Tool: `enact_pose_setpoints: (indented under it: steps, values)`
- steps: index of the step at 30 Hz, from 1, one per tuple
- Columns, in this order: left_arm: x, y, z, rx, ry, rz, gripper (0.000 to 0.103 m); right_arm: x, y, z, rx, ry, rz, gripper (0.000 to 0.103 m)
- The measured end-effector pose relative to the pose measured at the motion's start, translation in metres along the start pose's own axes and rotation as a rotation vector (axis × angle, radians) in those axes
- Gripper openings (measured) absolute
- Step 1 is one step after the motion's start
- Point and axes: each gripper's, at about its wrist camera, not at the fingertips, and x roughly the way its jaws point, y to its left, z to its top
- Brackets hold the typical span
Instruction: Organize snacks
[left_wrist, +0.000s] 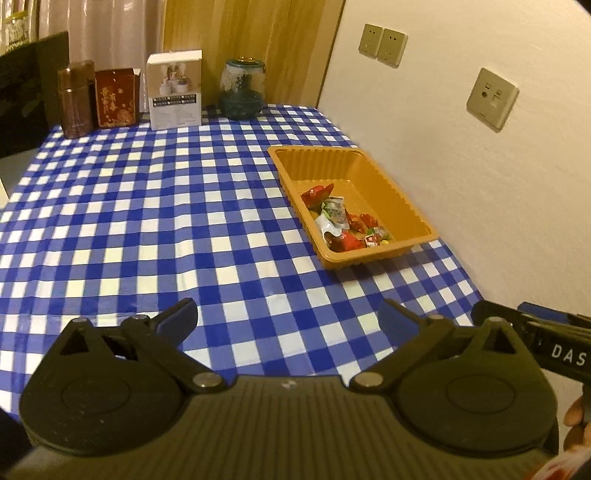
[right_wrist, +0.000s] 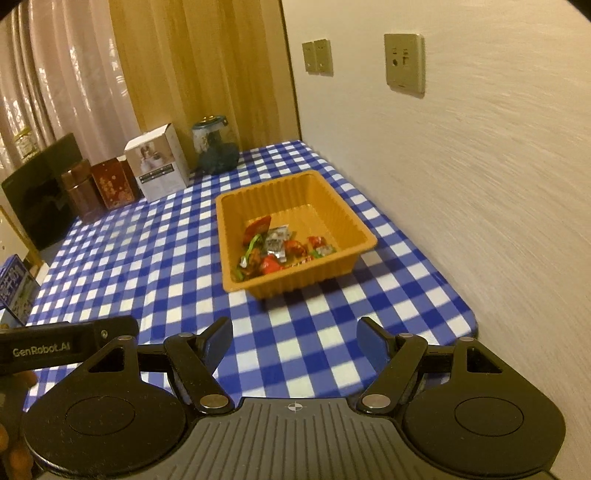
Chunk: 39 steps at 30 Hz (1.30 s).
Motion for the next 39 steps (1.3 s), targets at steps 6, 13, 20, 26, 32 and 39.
enact_pose_setpoints:
  steps: [6,13,20,26,32,39]
  values:
    - [-0.020,-0.001,-0.013,0.020,-0.001,0.007,0.103,-0.019,0.006,-0.010,0.004,0.014,0.011,0.074]
    - [-0.034,-0.004,-0.025,0.054,-0.015,0.007,0.103,-0.025,0.012,-0.017,-0.011,0.028,0.013,0.074]
    - [-0.035,-0.002,-0.025,0.062,-0.031,0.026,0.103,-0.024,0.016,-0.018,-0.048,0.025,0.007,0.074]
    - [-0.034,0.001,-0.025,0.056,-0.026,0.022,0.103,-0.020,0.016,-0.019,-0.047,0.033,0.014,0.074]
    - [-0.032,0.002,-0.026,0.053,-0.021,0.020,0.103,-0.019,0.016,-0.019,-0.046,0.032,0.014,0.074]
    - [-0.032,0.000,-0.026,0.053,-0.023,0.020,0.103,-0.019,0.016,-0.020,-0.046,0.030,0.010,0.074]
